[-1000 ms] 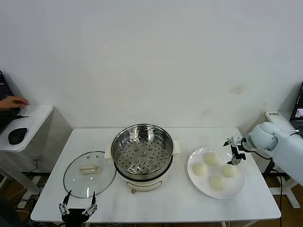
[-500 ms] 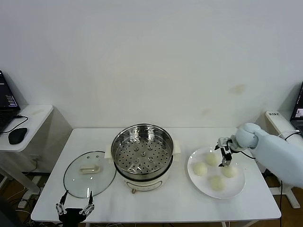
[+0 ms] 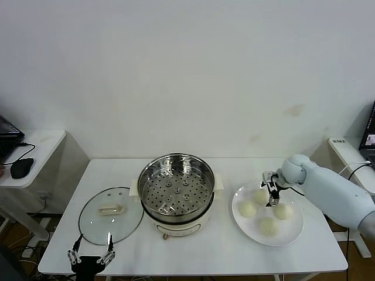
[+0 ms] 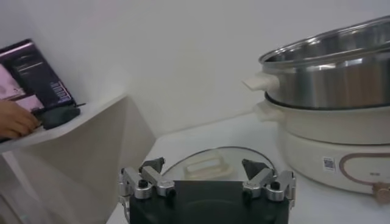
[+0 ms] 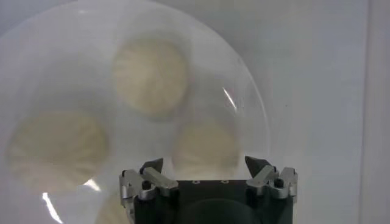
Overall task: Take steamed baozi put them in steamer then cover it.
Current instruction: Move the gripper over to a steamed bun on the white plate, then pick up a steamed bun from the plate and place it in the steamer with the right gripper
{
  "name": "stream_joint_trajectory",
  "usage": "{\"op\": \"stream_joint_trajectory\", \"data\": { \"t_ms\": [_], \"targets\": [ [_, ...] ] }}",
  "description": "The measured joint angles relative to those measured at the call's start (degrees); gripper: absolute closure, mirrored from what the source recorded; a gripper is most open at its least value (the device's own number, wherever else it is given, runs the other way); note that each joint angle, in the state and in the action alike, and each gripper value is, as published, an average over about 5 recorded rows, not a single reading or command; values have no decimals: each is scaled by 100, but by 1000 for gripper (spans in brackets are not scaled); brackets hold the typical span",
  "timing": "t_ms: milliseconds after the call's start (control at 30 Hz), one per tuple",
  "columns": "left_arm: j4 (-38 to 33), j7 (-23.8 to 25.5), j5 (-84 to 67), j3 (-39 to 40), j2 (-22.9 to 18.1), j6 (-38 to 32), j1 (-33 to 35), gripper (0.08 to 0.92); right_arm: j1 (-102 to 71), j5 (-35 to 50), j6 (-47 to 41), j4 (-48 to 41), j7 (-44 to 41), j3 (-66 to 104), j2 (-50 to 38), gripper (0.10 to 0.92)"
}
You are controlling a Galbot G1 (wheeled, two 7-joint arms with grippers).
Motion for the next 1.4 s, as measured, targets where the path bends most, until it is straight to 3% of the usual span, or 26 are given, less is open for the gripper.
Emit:
{"op": "stream_joint_trajectory", "data": {
  "t_ms": [367, 667, 1033, 1400],
  "targets": [
    [-37, -2, -13, -17, -5, -23, 8, 177, 27, -8, 15, -88, -37, -18, 88, 420],
    [-55, 3, -43, -34, 16, -48, 27, 177, 298, 223, -39, 263, -176, -200, -143, 430],
    [-117, 23, -114, -5, 59, -141, 37, 177, 1730, 1160, -177, 1085, -391, -1028, -568, 423],
    [-201, 25, -177, -91, 80, -196, 109, 177, 3326, 2144, -46, 1425, -268, -2024, 6, 423]
  ]
}}
